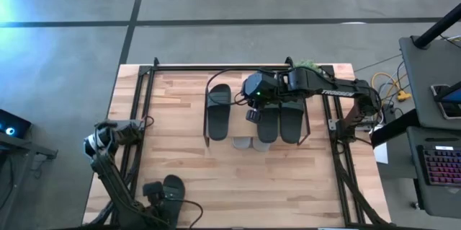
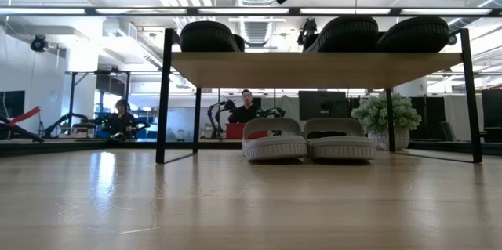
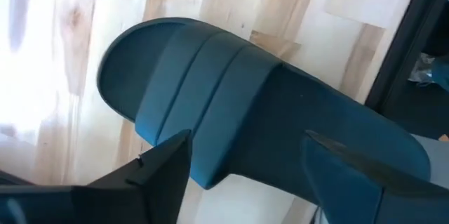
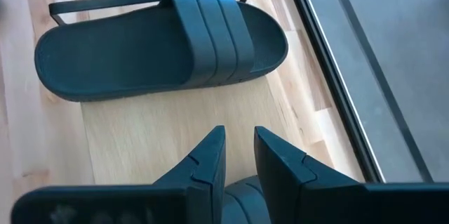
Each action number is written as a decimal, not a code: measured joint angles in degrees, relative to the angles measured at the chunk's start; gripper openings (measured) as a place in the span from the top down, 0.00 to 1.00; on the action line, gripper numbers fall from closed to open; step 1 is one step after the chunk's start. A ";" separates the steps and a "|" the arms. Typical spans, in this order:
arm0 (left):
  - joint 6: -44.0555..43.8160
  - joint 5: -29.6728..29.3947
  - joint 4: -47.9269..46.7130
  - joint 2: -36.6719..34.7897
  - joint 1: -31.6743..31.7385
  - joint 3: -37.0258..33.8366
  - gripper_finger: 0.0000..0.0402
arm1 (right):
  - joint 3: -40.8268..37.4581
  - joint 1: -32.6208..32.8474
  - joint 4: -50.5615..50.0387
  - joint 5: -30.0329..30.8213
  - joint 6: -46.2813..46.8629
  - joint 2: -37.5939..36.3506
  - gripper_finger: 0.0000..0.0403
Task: Pick and place slides into the shelf
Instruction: Put the black slipper on the shelf
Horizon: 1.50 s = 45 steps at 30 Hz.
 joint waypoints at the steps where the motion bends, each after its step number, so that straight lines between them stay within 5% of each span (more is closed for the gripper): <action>1: 0.15 -0.43 0.03 0.00 -0.10 -0.27 0.37 | 0.00 0.00 -0.21 0.00 0.00 -0.02 0.83; 19: 0.34 -3.92 -0.47 -0.02 0.05 -10.78 0.39 | 0.00 0.00 -0.31 0.02 0.50 0.00 0.83; 34: 1.89 -5.73 -0.99 -0.09 2.22 -12.20 0.95 | -0.02 -0.11 -1.71 0.13 2.03 -0.02 0.83; 39: 1.64 -7.70 -4.68 -1.42 3.64 -11.45 0.99 | -0.02 0.00 -1.73 0.11 2.01 -0.88 0.83; 45: 1.24 -18.04 -16.05 -8.84 5.25 -9.47 1.00 | 0.13 0.00 -1.66 1.14 2.02 -3.54 0.83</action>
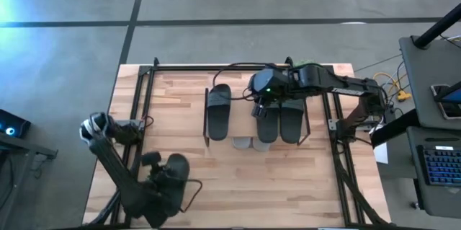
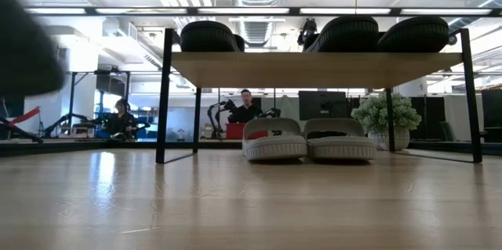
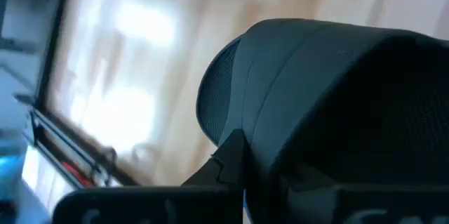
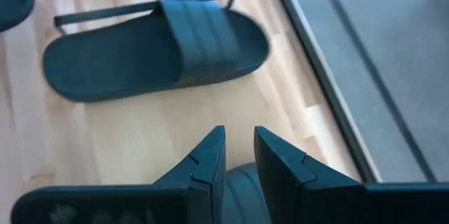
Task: Pick and place slides into the shelf
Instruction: Put the black slipper on the shelf
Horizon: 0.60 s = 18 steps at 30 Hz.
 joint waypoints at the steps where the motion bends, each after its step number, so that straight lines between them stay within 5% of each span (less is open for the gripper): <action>1: 0.07 -1.92 -0.44 -1.75 0.52 0.10 1.00 | 0.00 0.01 -0.04 0.70 0.09 -0.53 0.83; 7: 5.34 -17.88 -0.39 -11.88 6.19 -0.23 1.00 | 0.04 0.00 -0.02 5.52 2.03 -3.79 0.83; 13: 21.63 -31.32 0.70 -16.82 16.78 0.02 1.00 | 0.04 0.00 -0.28 10.32 2.99 -5.58 0.83; 18: 37.08 -43.17 11.95 -19.47 26.55 2.04 1.00 | 0.04 0.00 -0.22 16.09 3.03 -6.57 0.83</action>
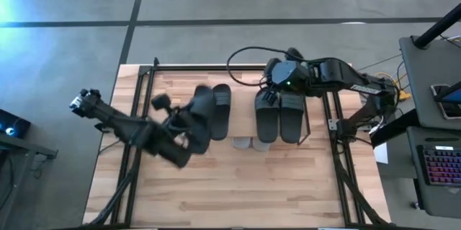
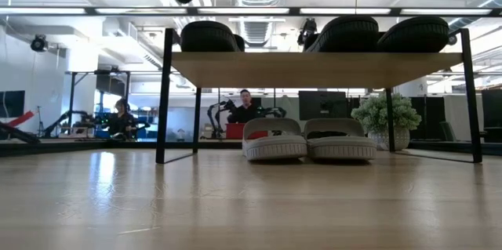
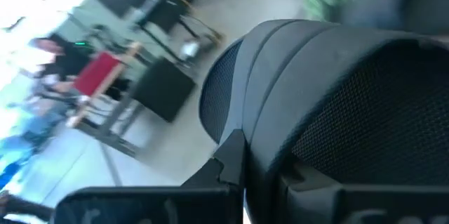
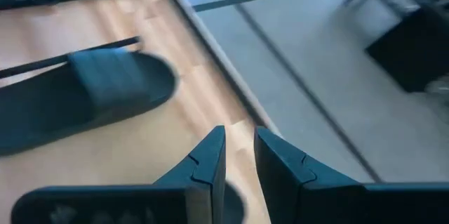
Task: Pick and place slides into the shelf
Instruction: Put the black slipper on the shelf
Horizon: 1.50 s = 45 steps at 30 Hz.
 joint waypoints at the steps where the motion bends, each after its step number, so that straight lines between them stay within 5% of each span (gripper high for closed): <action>1: 4.03 -1.52 4.29 -0.43 1.78 0.19 1.00 | 0.00 0.00 0.02 1.70 0.10 -0.35 0.83; 4: 18.68 -2.09 19.85 -1.06 7.24 0.02 1.00 | 0.00 0.02 0.13 7.17 1.87 -1.44 0.83; 8: 35.96 6.82 40.29 0.24 13.78 -0.15 1.00 | 0.00 -0.10 0.11 11.88 5.65 -3.35 0.83; 15: 46.45 10.32 55.21 8.20 20.18 2.70 1.00 | 0.04 -0.11 -3.98 14.52 12.88 -7.81 0.83; 23: 52.54 12.41 54.19 20.62 22.76 10.88 1.00 | 0.03 -0.11 -12.17 15.90 19.69 -11.49 0.83; 30: 59.80 6.07 43.26 29.41 22.96 17.68 1.00 | -0.04 -0.11 -16.89 15.81 22.91 -11.72 0.83; 37: 52.80 7.11 34.76 30.45 23.04 19.91 1.00 | -0.45 -0.11 -17.67 15.81 23.45 -11.24 0.83; 45: 36.66 16.64 22.22 29.82 24.20 23.10 1.00 | -2.58 -0.11 -17.64 15.84 26.12 -11.22 0.83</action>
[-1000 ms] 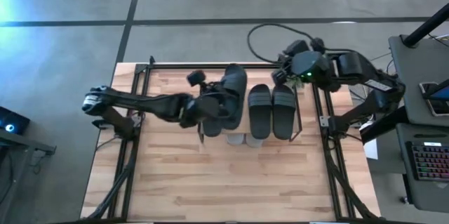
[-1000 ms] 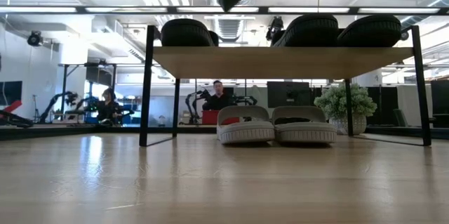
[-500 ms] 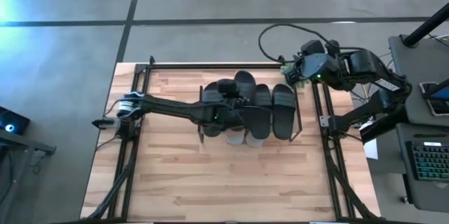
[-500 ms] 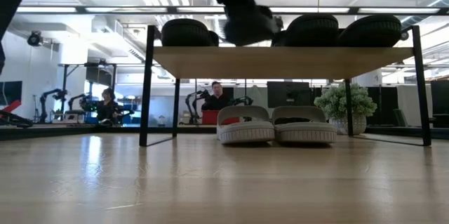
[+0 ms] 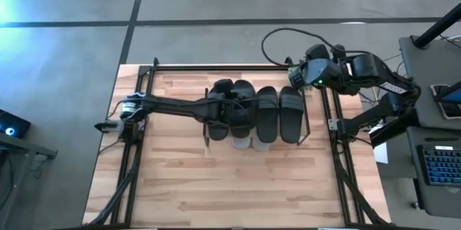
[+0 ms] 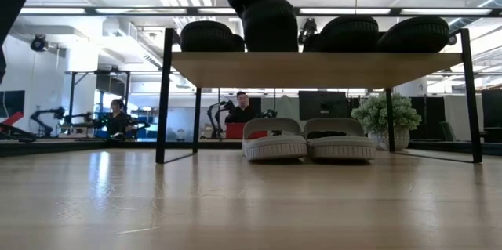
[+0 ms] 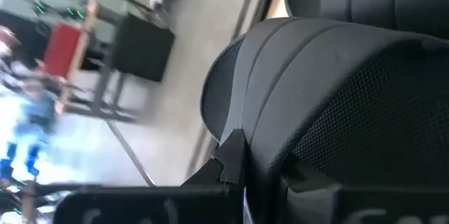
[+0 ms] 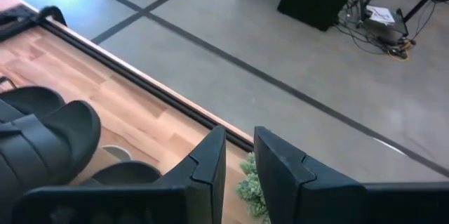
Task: Pick and place slides into the shelf
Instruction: Put the black slipper on the shelf
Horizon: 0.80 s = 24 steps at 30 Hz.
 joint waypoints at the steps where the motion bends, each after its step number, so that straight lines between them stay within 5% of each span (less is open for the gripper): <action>1: -1.35 0.60 -0.65 0.00 0.18 -0.12 1.00 | -0.51 0.00 0.00 -0.02 0.00 0.00 0.83; 16: -3.23 4.90 -0.90 0.00 0.20 -0.52 1.00 | -5.99 0.00 0.09 -1.99 1.00 0.04 0.83; 24: -3.21 4.85 -0.87 0.00 0.29 -0.55 0.87 | -6.00 0.00 0.15 -2.06 0.96 0.04 0.83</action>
